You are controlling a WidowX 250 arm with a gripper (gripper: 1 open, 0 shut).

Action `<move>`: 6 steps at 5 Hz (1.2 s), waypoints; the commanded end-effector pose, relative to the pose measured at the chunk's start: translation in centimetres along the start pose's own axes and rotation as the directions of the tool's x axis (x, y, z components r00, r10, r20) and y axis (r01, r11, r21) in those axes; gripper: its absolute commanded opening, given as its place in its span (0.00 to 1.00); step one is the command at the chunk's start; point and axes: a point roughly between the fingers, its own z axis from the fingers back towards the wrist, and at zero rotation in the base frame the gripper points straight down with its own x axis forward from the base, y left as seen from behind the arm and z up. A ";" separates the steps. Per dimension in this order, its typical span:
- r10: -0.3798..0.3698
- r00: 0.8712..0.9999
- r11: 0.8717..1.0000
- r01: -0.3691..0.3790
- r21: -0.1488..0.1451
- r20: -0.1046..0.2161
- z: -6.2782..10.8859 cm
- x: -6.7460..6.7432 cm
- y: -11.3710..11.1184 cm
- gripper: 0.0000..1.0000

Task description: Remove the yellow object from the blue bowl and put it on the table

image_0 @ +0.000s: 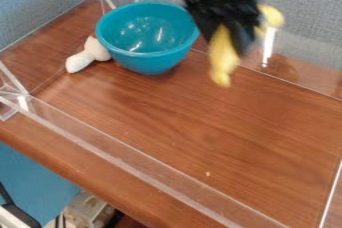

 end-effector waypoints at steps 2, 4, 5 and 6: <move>-0.093 0.994 0.995 0.095 0.027 -0.064 -3.5 -2.5 -3.7 0.00; -0.062 0.978 0.992 0.082 0.093 -0.200 -6.5 -5.1 -2.8 0.00; -0.027 0.968 0.988 0.064 0.143 -0.250 -7.2 -5.5 -2.2 0.00; -0.016 0.969 0.988 0.054 0.146 -0.248 -6.7 -5.4 -2.2 1.00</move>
